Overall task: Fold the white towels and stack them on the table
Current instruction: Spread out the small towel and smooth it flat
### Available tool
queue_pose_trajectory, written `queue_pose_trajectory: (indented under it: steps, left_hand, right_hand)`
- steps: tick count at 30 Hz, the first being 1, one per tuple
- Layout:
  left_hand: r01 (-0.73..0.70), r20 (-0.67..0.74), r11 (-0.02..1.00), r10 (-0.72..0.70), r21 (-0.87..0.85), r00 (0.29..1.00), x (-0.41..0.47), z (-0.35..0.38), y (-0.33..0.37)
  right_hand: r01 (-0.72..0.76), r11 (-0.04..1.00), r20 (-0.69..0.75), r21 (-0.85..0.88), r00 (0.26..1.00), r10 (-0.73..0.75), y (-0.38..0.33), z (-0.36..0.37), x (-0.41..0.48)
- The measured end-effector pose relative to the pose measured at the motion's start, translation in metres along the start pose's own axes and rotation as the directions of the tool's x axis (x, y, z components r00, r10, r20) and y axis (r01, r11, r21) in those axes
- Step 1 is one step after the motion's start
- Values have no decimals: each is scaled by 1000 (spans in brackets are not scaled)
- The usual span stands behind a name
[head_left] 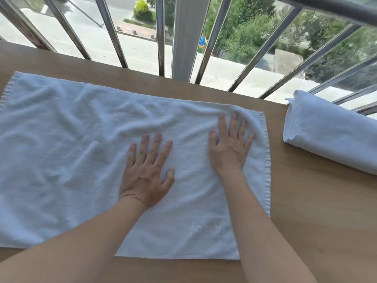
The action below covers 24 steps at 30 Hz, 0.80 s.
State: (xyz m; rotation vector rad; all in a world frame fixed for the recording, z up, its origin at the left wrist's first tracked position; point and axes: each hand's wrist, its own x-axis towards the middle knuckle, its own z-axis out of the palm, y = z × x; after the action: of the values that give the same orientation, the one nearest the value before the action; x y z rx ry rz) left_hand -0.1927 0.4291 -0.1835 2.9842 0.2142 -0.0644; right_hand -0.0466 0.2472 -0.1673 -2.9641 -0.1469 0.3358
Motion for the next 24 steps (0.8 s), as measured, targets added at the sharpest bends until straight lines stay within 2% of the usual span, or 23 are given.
queue_pose_trajectory:
  steps: [2,4,5,11,13,14,16,19,24]
  left_hand:
    - [2,-1,1000,-2,0,1000,1,-2,1]
    - [11,-2,1000,-11,-2,1000,2,-2,1]
    - [14,3,1000,-14,-2,1000,1,-2,1]
    - [13,-2,1000,-13,-17,1000,1,-3,0]
    - [21,-4,1000,-21,-23,1000,2,-4,1]
    - [22,4,999,-22,-23,1000,2,-4,2]
    - [29,11,999,-28,-28,1000,2,-5,2]
    - [34,32,999,-34,-19,999,3,-5,2]
    - [43,44,998,-41,-46,998,3,-5,1]
  right_hand:
    - [109,994,-33,1,993,-109,-20,6,-12]
    - [226,973,12,-49,974,-226,-26,12,-19]
    - [225,973,42,-58,974,-223,-20,12,-16]
    - [-35,999,56,-36,998,37,27,-13,27]
    - [-86,995,18,58,996,85,16,-13,18]
    - [-81,990,-23,118,996,84,4,-10,3]
    - [38,982,-108,183,994,-18,-24,3,-39]
    - [184,976,-79,115,981,-176,-41,29,-100]
    - [12,999,-58,49,998,-9,15,31,-118]
